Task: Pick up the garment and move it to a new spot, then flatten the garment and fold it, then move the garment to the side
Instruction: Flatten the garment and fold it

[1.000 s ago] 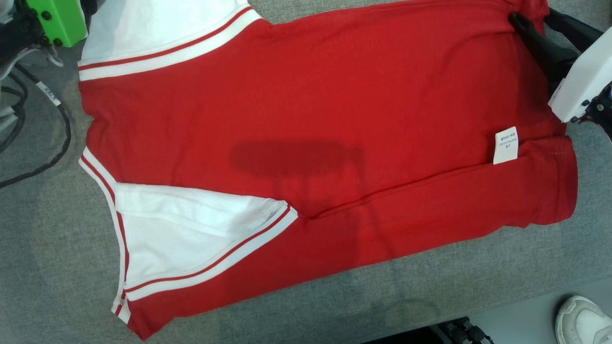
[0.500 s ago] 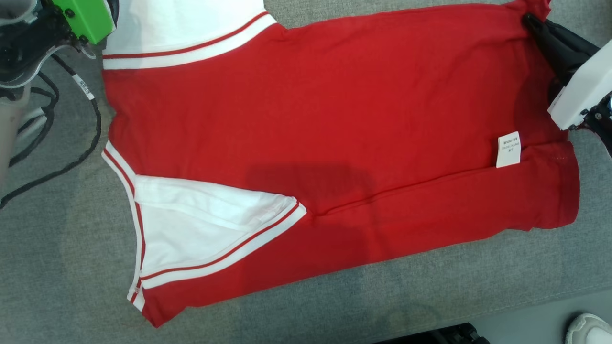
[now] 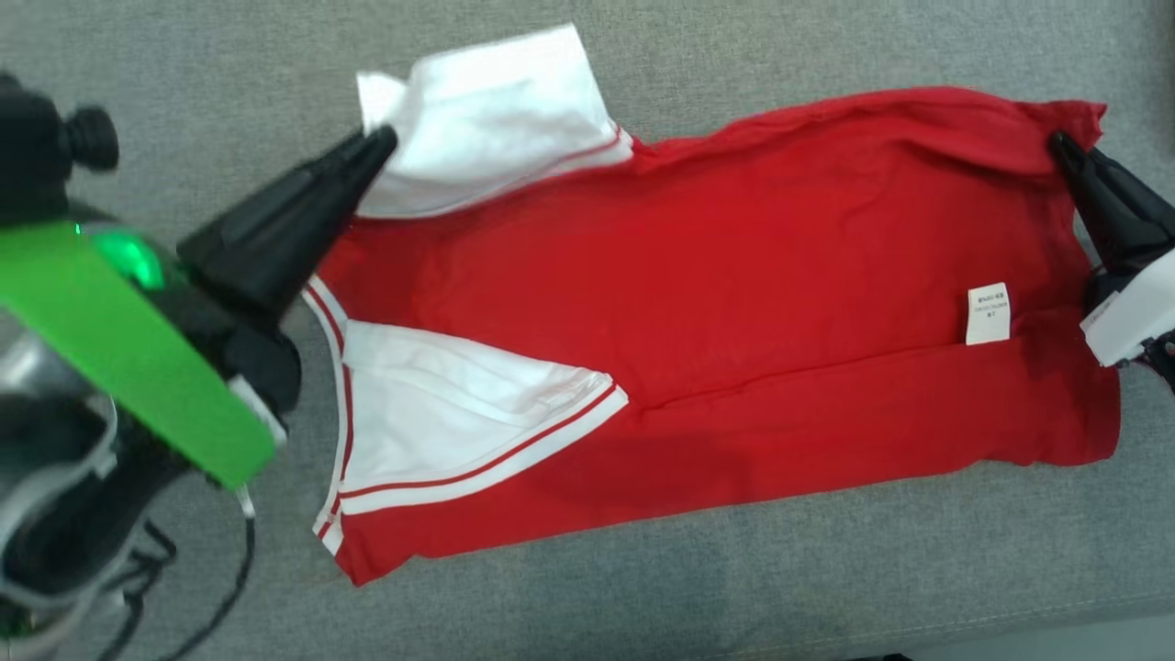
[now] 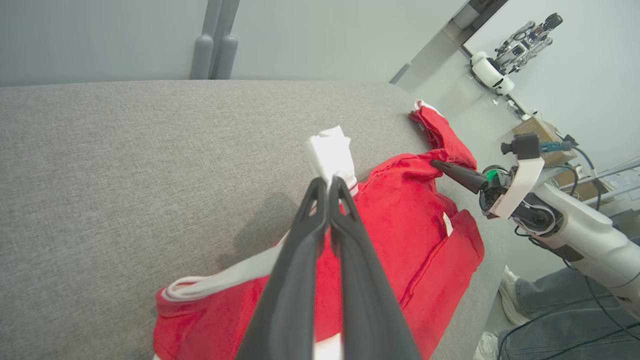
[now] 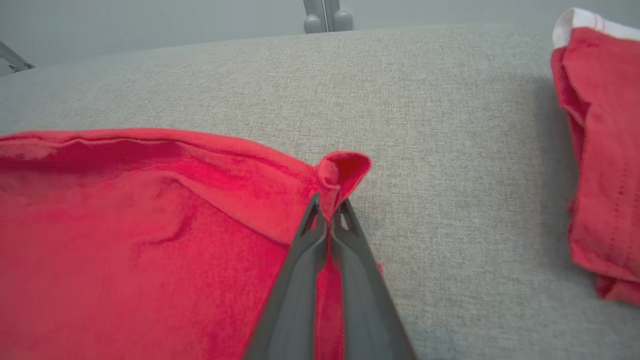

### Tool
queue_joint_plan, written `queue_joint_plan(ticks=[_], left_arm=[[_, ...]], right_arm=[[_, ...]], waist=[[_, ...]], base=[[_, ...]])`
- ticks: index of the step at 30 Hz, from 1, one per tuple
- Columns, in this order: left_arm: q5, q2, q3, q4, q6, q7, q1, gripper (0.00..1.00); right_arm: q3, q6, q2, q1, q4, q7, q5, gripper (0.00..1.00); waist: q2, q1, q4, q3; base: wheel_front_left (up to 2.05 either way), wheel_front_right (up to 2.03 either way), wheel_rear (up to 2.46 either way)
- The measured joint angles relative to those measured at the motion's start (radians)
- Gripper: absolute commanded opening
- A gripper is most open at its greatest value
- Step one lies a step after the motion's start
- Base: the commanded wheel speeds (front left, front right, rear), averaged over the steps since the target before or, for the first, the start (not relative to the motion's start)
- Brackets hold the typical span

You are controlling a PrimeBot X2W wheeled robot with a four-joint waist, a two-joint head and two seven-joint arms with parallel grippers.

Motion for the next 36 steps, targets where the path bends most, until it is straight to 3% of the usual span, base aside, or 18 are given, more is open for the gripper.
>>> queue_joint_plan(ticks=[4,7,10,18,26,36], left_arm=[[-0.010,0.013,0.025,-0.214,0.088,-0.083,0.190,0.00],[0.002,0.002,0.004,-0.295,0.117,-0.161,0.343,0.00],[0.000,-0.045,-0.007,-0.317,0.117,-0.240,0.440,0.00],[-0.016,-0.088,-0.046,-0.353,0.115,-0.332,0.616,0.00],[-0.067,-0.145,-0.083,-0.224,0.073,-0.362,0.670,0.00],[-0.104,-0.115,-0.017,-0.129,0.082,-0.344,0.634,0.00]], right_arm=[[-0.018,0.000,-0.012,0.050,0.006,-0.025,-0.006,0.00],[-0.039,0.000,-0.026,0.072,0.005,-0.066,-0.012,0.00],[-0.055,0.000,-0.060,0.131,-0.009,-0.124,-0.011,0.00],[-0.067,0.000,-0.136,0.285,-0.075,-0.203,-0.006,0.00],[-0.066,0.000,-0.180,0.351,-0.161,-0.267,0.013,0.00],[-0.009,-0.001,-0.268,0.413,-0.234,-0.342,-0.083,0.00]], waist=[[0.0000,0.0000,0.030,-0.020],[0.0000,0.0000,0.065,-0.035],[0.0000,0.0000,0.100,-0.051],[0.0000,0.0000,0.137,-0.091],[0.0000,0.0000,0.133,-0.092],[0.0000,0.0000,0.083,-0.082]], base=[[0.00,0.00,0.00],[0.00,0.00,0.00],[0.00,0.00,0.00],[0.00,0.00,0.00],[0.00,0.00,0.00],[0.00,0.00,0.00]])
